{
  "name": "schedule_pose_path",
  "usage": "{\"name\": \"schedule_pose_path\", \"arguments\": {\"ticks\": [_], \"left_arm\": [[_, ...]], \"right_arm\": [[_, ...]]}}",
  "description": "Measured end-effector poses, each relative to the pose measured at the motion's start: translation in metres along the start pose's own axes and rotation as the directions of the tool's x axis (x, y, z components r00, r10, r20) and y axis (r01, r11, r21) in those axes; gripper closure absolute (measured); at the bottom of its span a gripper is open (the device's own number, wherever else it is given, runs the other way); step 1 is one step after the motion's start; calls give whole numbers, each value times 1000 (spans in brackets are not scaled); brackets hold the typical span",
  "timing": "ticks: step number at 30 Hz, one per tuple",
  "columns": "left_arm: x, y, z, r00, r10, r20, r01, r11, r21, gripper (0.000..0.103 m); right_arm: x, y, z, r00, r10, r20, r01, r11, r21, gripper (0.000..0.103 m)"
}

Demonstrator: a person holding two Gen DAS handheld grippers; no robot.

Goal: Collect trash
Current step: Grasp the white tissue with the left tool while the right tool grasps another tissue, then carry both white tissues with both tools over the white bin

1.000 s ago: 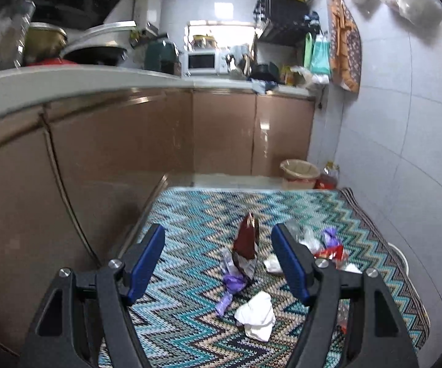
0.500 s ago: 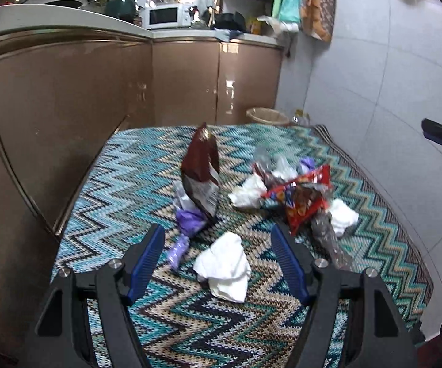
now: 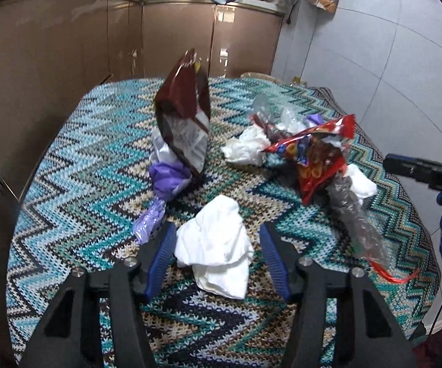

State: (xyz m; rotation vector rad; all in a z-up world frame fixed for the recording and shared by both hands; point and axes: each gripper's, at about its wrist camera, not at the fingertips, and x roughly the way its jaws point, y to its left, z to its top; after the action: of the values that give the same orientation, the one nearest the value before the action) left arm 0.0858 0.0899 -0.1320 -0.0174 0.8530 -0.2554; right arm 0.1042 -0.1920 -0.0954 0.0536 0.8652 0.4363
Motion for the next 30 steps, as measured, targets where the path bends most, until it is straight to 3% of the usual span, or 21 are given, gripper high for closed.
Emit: {"name": "schedule_pose_path", "arguments": {"ticks": [6,9,12,14,16,17,23,30], "left_arm": [[12,2,-2,999,-11,-39,11,1000,-16,61],[13,-1,-1,999,-6,-43,6,1000,-6,71],[12,-2,-2,999,19,-42,-20,1000,-6,89],[12,-2,0,999,11,-38,-12,1000,-27,94],[6,-1,1,1000,8,-26,-9,999,-48,95],[2,-2,1,1000,15,-20,-16,999,-46,95],[-32,-14,6,999,30,42,-29,999,-23,96],[-78,-50,23,993,-23,113,18,999,46,96]], "right_arm": [[30,-2,-4,997,23,-74,-24,1000,-11,52],[41,-1,-5,995,30,-100,-33,999,-23,54],[50,0,-7,991,48,-122,-51,998,-25,60],[53,1,-8,991,45,-123,-50,998,-35,72],[50,1,-9,992,60,-115,-64,997,-31,88],[48,1,-9,992,59,-110,-62,998,-30,92],[20,8,-16,996,72,-52,-74,997,-38,96],[-36,11,-23,995,73,68,-70,996,-50,96]]}}
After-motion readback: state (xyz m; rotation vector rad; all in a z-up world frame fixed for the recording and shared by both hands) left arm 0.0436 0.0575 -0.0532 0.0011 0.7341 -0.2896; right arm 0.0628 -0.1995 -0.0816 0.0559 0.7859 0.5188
